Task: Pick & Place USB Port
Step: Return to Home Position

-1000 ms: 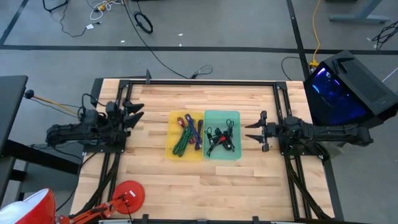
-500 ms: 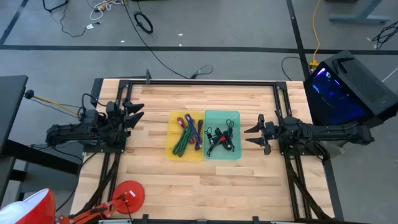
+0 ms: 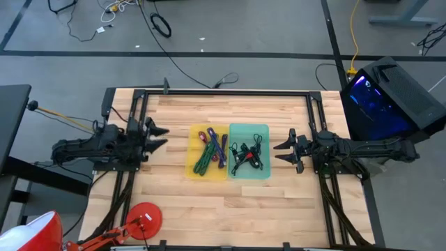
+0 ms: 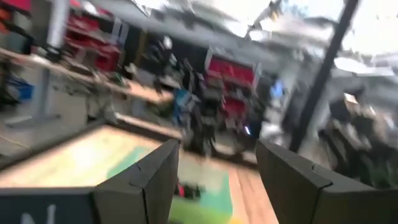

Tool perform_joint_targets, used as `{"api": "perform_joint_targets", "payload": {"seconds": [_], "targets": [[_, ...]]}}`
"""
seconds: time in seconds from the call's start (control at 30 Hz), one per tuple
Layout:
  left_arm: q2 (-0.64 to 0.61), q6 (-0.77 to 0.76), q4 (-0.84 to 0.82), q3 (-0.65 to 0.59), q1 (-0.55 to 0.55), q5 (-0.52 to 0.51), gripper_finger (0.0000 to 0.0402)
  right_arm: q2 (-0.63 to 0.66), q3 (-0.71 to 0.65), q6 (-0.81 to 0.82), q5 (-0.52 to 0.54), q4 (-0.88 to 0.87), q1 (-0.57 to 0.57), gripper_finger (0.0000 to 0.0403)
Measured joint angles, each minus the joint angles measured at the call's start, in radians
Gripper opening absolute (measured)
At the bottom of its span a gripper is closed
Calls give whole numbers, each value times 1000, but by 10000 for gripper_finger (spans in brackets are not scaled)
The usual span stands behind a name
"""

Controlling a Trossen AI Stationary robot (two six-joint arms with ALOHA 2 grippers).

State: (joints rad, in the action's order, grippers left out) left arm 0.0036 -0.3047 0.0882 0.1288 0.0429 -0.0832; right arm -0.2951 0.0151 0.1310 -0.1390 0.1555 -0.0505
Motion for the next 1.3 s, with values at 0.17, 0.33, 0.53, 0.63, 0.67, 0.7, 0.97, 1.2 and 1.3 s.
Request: {"api": "perform_joint_targets", "payload": {"seconds": [0.17, 0.33, 0.53, 0.63, 0.67, 0.7, 0.97, 1.2, 1.3], "targets": [[0, 80, 0, -65, -1, 109, 220, 0, 0, 0, 0, 0, 0, 174], [1, 136, -10, -120, -1, 135, 220, 0, 0, 0, 0, 0, 0, 174], [1, 194, 9, -120, -1, 155, 220, 0, 0, 0, 0, 0, 0, 174], [2, 213, -36, -119, -2, 189, 220, 0, 0, 0, 0, 0, 0, 174], [2, 219, -41, -119, -2, 186, 220, 0, 0, 0, 0, 0, 0, 174], [3, 220, -45, -119, -2, 177, 220, 0, 0, 0, 0, 0, 0, 174], [3, 49, -34, -120, -1, 138, 220, 0, 0, 0, 0, 0, 0, 174], [3, 22, -28, -120, -1, 138, 220, 0, 0, -1, 0, 0, 0, 174], [3, 22, -28, -120, -1, 138, 220, 0, 0, -1, 0, 0, 0, 174]]}}
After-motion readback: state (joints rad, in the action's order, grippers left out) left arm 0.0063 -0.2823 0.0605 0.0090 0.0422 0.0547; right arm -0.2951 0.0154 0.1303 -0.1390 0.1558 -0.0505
